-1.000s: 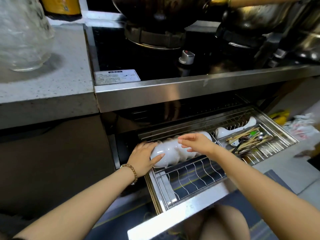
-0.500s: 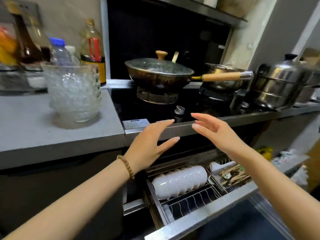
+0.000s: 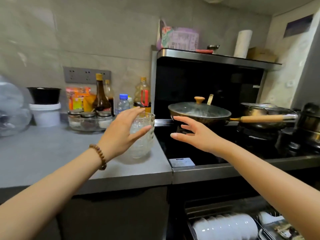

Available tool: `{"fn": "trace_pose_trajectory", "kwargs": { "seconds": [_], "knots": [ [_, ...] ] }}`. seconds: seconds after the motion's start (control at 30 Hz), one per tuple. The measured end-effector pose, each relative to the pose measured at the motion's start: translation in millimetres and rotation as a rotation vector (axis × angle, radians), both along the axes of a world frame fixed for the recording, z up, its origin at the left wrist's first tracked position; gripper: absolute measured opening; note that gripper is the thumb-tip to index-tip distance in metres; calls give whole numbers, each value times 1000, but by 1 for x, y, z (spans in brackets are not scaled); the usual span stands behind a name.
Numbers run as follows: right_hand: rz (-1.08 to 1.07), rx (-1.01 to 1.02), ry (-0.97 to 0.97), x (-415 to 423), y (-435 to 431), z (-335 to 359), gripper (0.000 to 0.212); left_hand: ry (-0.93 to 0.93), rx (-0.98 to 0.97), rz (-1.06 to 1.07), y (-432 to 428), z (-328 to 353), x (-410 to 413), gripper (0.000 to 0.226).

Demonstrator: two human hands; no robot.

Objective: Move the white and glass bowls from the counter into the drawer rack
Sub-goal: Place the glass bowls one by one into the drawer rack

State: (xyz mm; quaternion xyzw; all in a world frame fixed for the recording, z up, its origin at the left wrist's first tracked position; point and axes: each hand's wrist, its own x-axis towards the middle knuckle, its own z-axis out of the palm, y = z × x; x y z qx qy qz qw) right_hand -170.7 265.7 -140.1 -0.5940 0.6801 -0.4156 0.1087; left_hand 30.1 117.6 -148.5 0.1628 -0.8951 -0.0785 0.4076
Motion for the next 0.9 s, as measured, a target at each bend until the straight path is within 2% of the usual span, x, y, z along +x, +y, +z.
{"fn": "trace_pose_trajectory", "kwargs": {
  "seconds": [0.17, 0.33, 0.6, 0.77, 0.9],
  "knots": [
    [20, 22, -9, 9, -54, 3, 68, 28, 232, 76, -42, 0, 9, 77],
    [41, 7, -102, 13, -96, -3, 64, 7, 433, 43, -66, -5, -2, 66],
    [-5, -38, -99, 9, -122, -13, 30, 54, 429, 6, -77, -13, -17, 34],
    [-13, -76, -102, 9, -123, -15, 30, 131, 451, -8, -78, -14, -21, 34],
    [-12, -144, -64, 16, -115, -7, 28, 214, 372, -26, -75, -10, -22, 31]
  ]
}}
